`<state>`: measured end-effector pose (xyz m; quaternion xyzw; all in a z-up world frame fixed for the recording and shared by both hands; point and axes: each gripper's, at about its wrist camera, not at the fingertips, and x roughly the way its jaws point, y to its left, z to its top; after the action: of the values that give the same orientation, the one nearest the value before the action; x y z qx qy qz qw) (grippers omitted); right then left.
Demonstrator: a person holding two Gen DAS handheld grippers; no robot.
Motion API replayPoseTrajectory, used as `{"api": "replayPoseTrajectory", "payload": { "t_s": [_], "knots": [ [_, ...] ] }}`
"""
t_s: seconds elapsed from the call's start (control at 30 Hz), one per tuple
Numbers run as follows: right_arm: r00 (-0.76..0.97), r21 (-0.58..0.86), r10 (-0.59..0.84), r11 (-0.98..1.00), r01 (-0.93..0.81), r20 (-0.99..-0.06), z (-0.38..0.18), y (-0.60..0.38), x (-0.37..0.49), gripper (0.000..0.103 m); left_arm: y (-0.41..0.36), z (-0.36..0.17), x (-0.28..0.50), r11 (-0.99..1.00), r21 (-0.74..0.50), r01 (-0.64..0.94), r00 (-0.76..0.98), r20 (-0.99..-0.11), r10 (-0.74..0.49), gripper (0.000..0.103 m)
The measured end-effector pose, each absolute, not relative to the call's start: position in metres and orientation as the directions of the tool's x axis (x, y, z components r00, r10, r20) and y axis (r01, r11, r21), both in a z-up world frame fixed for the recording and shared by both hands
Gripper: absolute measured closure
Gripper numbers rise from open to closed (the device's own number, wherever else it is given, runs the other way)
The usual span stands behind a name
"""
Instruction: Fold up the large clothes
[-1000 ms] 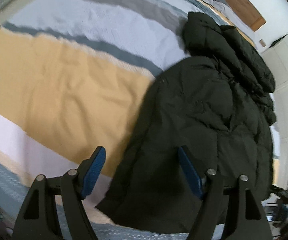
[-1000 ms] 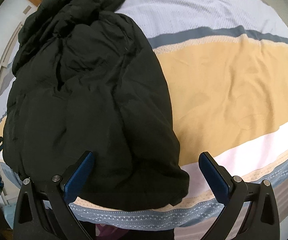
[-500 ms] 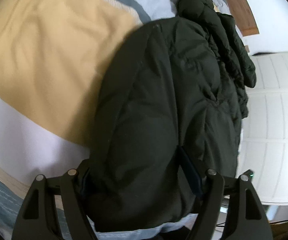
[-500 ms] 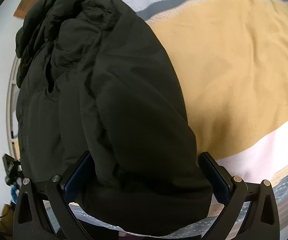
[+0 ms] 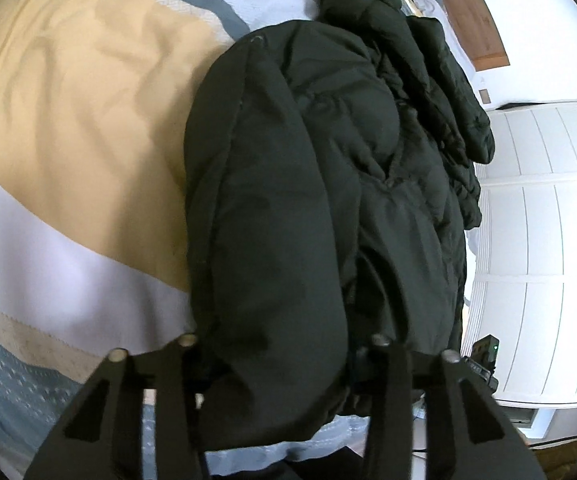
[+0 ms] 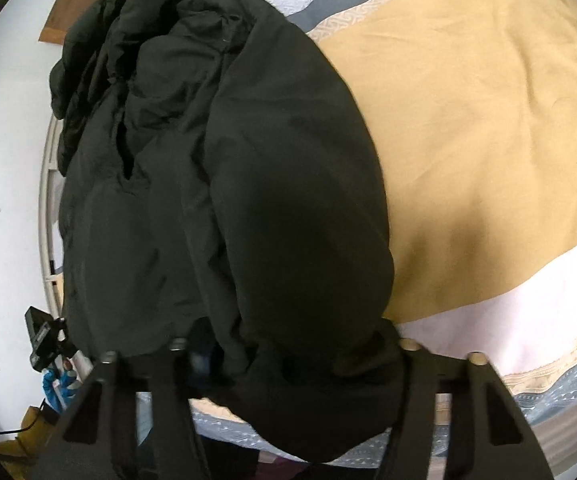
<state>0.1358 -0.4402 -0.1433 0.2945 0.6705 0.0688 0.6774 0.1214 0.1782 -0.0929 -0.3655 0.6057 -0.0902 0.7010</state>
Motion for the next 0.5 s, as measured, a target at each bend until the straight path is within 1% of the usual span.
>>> {"api": "replayPoseTrajectory", "payload": {
  "t_s": [0.03, 0.1, 0.13, 0.2, 0.3, 0.5],
  "knots": [
    [0.086, 0.498, 0.497, 0.814, 0.298, -0.863, -0.143, -0.438, 0.136, 0.059, 0.177, -0.091, 0.121, 0.712, -0.623, -0.323, 0.253, -0.782, -0.569, 0.075],
    [0.079, 0.514, 0.515, 0.808, 0.289, -0.854, -0.137, -0.437, 0.145, 0.071, 0.173, -0.085, 0.12, 0.714, -0.62, -0.323, 0.256, -0.784, -0.565, 0.082],
    [0.077, 0.524, 0.525, 0.804, 0.283, -0.848, -0.134, -0.434, 0.147, 0.074, 0.17, -0.08, 0.122, 0.725, -0.613, -0.314, 0.254, -0.79, -0.558, 0.085],
    [0.071, 0.532, 0.534, 0.804, 0.267, -0.842, -0.123, -0.427, 0.15, 0.081, 0.168, -0.072, 0.124, 0.734, -0.608, -0.302, 0.258, -0.794, -0.551, 0.088],
    [0.071, 0.538, 0.538, 0.809, 0.236, -0.84, -0.109, -0.421, 0.157, 0.086, 0.17, -0.056, 0.129, 0.722, -0.623, -0.3, 0.289, -0.781, -0.554, 0.09],
    [0.148, 0.566, 0.547, 0.801, 0.195, -0.824, -0.07, -0.421, 0.176, 0.088, 0.176, -0.013, 0.154, 0.685, -0.676, -0.271, 0.376, -0.73, -0.571, 0.092]
  ]
}}
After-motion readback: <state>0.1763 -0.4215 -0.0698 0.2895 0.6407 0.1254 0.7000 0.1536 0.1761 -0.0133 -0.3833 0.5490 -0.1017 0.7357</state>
